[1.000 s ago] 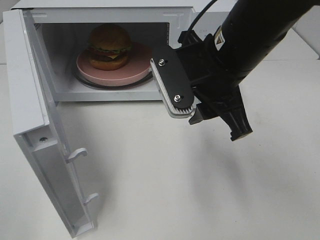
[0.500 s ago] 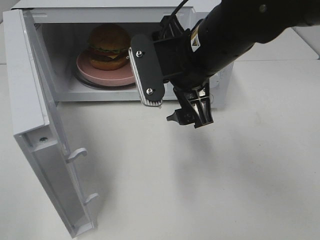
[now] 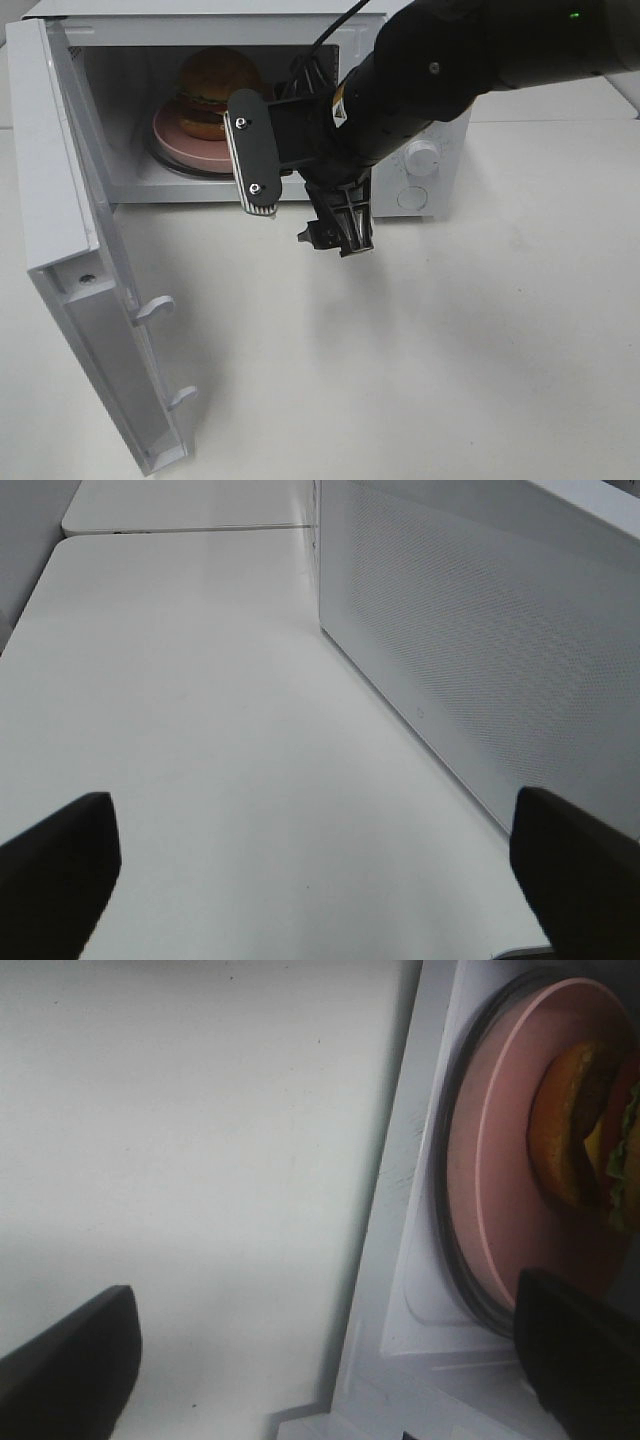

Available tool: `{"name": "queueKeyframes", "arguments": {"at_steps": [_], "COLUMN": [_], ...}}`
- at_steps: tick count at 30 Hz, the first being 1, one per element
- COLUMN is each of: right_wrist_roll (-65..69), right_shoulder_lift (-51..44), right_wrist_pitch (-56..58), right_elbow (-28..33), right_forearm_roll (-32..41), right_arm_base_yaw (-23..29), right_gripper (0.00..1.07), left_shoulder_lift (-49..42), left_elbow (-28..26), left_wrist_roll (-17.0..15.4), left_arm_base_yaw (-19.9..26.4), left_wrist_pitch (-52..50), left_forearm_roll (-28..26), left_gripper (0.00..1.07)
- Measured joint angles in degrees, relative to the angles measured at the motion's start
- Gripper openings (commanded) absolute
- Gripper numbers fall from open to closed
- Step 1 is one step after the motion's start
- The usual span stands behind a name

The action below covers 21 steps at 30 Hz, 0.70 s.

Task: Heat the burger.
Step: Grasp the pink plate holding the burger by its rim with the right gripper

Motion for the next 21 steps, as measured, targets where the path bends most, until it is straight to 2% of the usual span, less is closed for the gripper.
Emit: {"name": "queueKeyframes", "arguments": {"at_steps": [14,16,19,21], "right_wrist_roll": [4.2,5.2,5.7,6.0], "right_shoulder_lift": [10.1,12.6,13.5,16.2], "right_wrist_pitch": [1.2,2.8,3.6,5.2], "right_elbow": [-11.5,-15.2,-16.4,-20.4], "right_forearm_roll": [-2.7,-3.5,-3.9,-4.9], "right_arm_base_yaw": [-0.4,-0.4,-0.5,-1.1], "right_gripper": [0.93,0.92,0.92,0.91], "left_shoulder_lift": [0.0,0.0,0.0,0.0], "left_elbow": [0.0,0.0,0.0,0.0], "left_wrist_roll": [0.0,0.0,0.0,0.0], "left_arm_base_yaw": [0.0,0.0,0.0,0.0], "left_wrist_pitch": [0.0,0.0,0.0,0.0], "left_forearm_roll": [0.0,0.0,0.0,0.0], "left_gripper": [0.98,0.98,0.98,0.98]}}
